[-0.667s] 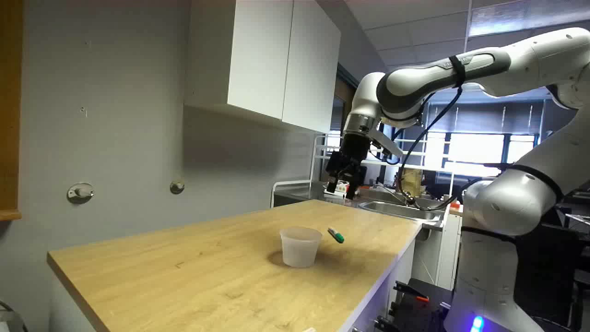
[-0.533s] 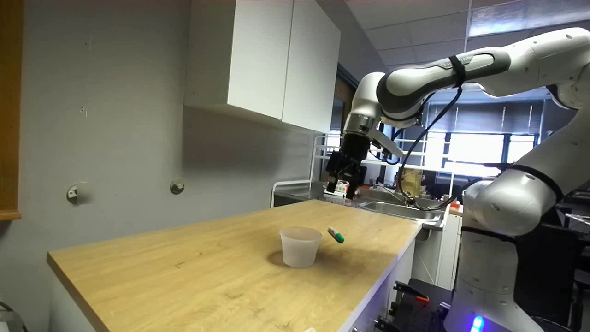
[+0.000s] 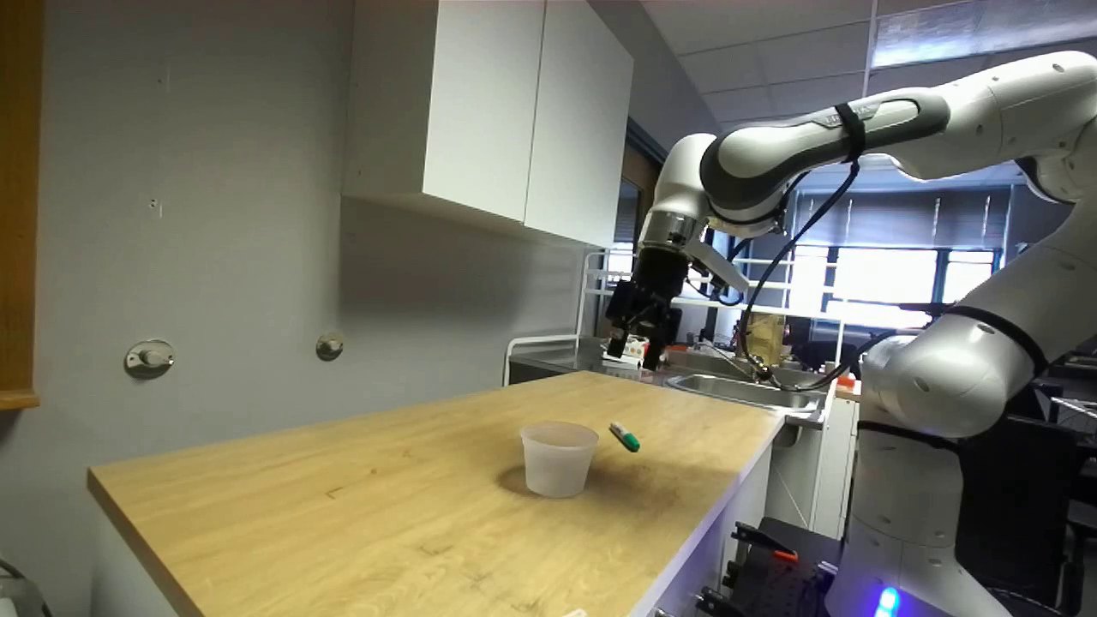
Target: Put the marker in the bowl
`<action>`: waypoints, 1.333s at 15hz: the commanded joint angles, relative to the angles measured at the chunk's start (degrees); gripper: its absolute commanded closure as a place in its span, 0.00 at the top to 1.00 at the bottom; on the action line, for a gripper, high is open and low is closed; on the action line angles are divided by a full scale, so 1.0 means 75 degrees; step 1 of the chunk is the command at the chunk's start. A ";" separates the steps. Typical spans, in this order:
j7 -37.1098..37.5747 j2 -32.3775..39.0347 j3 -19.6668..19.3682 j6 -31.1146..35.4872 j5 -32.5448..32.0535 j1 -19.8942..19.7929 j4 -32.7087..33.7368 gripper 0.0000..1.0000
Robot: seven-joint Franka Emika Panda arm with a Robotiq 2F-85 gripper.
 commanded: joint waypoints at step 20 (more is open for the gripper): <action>0.1177 0.2404 -0.0286 0.1772 -0.1157 -0.2041 0.0265 1.00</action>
